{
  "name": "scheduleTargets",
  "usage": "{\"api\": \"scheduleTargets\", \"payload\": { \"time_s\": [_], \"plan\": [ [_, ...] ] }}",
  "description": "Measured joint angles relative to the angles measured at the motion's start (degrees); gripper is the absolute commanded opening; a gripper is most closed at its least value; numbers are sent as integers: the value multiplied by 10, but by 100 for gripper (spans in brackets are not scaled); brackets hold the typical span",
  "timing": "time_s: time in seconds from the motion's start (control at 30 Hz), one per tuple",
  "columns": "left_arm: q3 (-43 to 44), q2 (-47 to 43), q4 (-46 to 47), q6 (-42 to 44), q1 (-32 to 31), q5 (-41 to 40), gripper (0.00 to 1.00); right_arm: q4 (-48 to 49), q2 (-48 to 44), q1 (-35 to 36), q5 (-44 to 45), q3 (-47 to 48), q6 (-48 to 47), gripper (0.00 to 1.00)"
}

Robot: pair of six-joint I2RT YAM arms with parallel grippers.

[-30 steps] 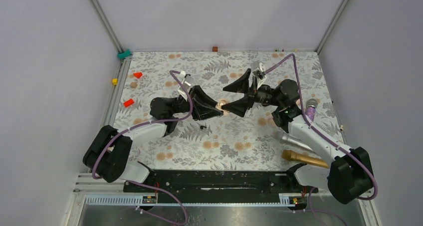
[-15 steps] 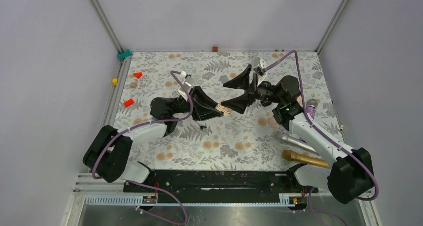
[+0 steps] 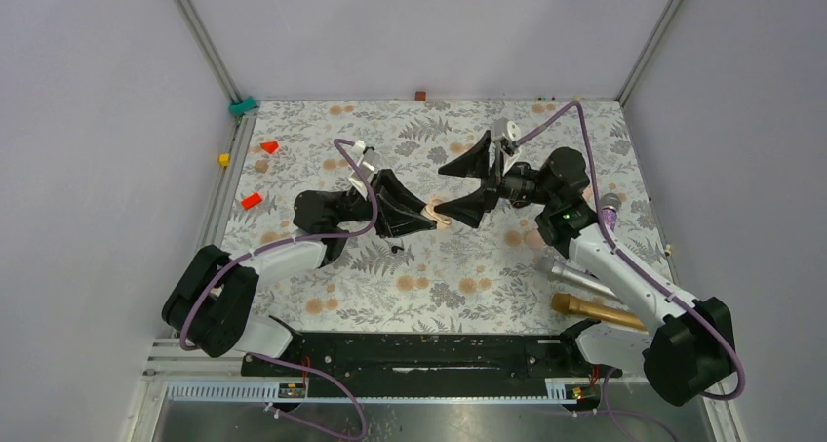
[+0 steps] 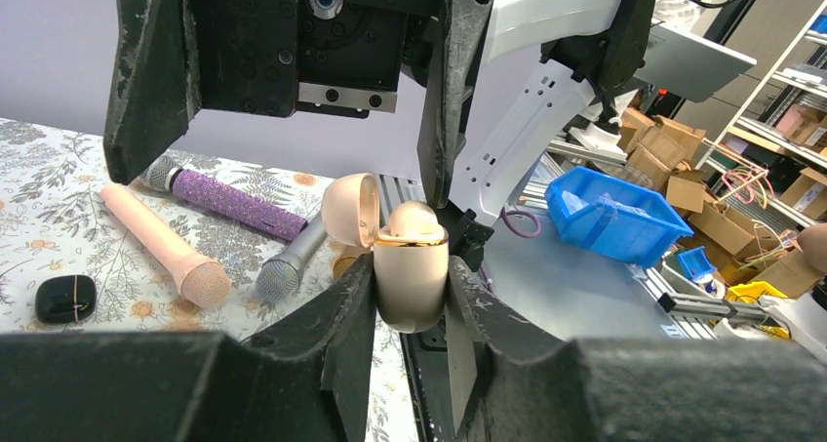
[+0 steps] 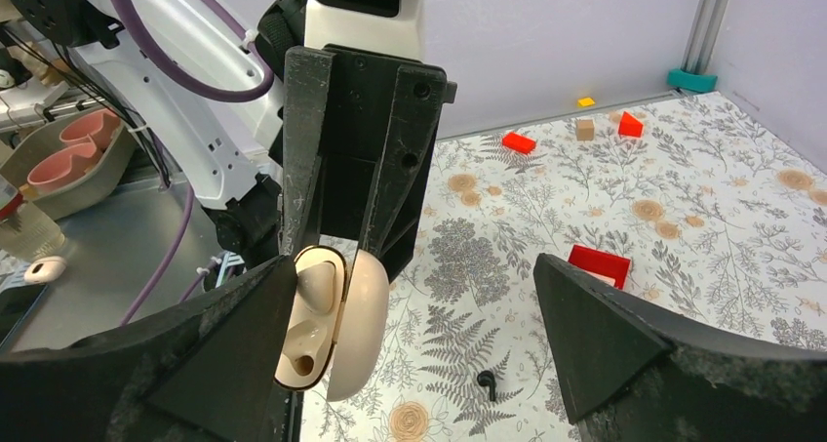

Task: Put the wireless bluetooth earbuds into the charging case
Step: Place the earbud in the charging case, then pick up the earbud from the center of the board.

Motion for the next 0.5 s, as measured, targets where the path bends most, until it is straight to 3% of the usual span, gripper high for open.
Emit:
{"api": "scheduleTargets", "payload": {
  "time_s": [0.23, 0.4, 0.5],
  "plan": [
    [1, -13, 2, 3, 11, 7, 1, -96, -2, -19, -20, 74, -1, 99],
    [1, -43, 2, 17, 81, 9, 0, -383, 21, -49, 50, 305, -146, 99],
    [1, -65, 3, 27, 139, 9, 0, -471, 16, -53, 139, 347, -228, 99]
  ]
}}
